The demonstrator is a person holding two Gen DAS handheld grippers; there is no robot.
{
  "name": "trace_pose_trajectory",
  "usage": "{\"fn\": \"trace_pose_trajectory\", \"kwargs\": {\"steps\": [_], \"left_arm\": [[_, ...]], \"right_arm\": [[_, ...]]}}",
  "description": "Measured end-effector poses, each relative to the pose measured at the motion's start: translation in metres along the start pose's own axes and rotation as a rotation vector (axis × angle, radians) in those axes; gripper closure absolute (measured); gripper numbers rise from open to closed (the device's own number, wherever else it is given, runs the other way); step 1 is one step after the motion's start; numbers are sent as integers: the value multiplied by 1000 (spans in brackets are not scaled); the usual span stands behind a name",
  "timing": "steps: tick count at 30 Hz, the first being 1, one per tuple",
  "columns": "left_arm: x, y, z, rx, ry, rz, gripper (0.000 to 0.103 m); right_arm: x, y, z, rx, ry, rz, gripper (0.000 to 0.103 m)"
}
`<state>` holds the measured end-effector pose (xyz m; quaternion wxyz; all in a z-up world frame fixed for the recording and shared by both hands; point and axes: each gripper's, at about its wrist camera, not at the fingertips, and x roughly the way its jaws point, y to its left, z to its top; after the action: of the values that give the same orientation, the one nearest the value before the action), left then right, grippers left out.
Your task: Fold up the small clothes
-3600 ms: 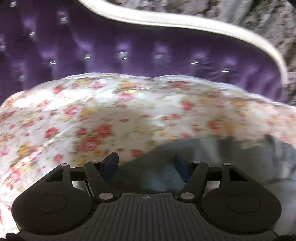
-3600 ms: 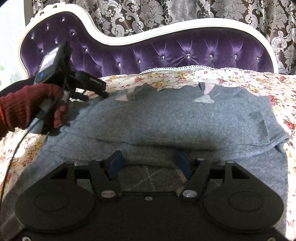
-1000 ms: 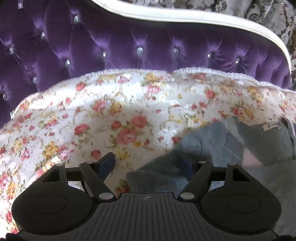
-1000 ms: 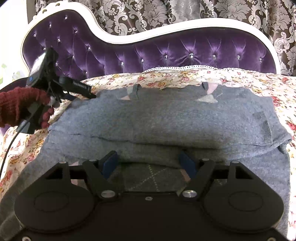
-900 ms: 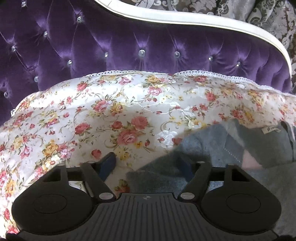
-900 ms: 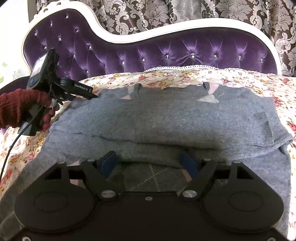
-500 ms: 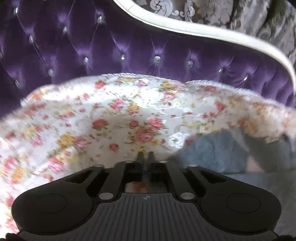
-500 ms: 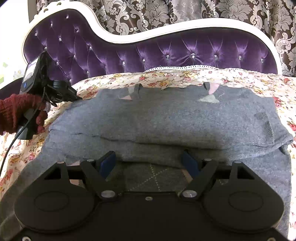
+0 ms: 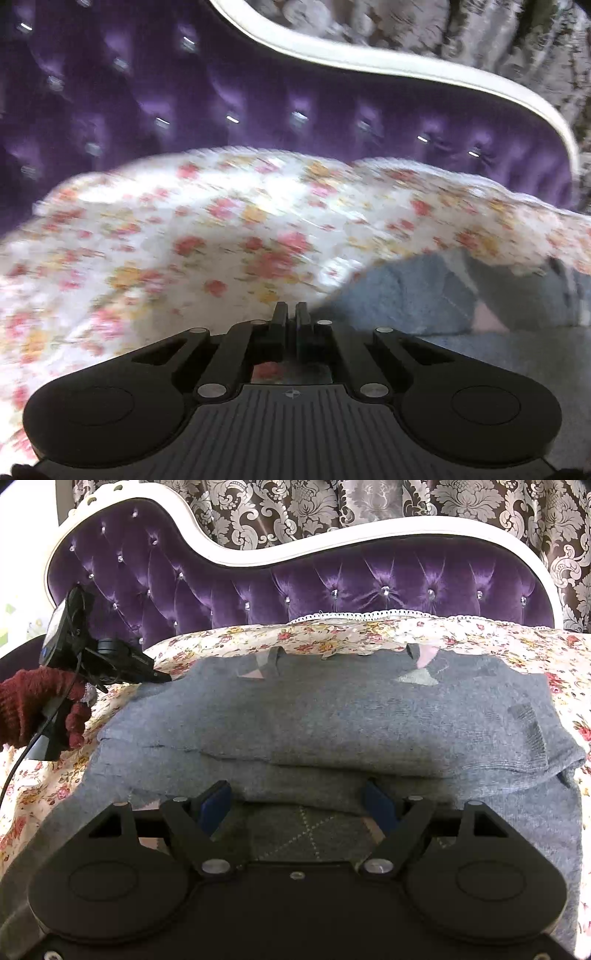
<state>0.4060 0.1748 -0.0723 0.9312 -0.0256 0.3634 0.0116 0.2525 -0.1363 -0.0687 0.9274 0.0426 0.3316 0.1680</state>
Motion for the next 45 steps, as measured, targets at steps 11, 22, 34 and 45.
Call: {"fn": "trace_pose_trajectory", "kwargs": {"steps": [11, 22, 34, 45], "left_arm": [[3, 6, -5, 9, -4, 5, 53], [-19, 24, -13, -59, -24, -35, 36], [-93, 9, -62, 7, -62, -100, 34], [-88, -8, -90, 26, -8, -118, 33]], "right_arm": [[0, -1, 0, 0, 0, 1, 23], [-43, -43, 16, 164, -199, -9, 23], [-7, -105, 34, 223, -70, -183, 23], [-2, -99, 38, 183, -45, -157, 83]]}}
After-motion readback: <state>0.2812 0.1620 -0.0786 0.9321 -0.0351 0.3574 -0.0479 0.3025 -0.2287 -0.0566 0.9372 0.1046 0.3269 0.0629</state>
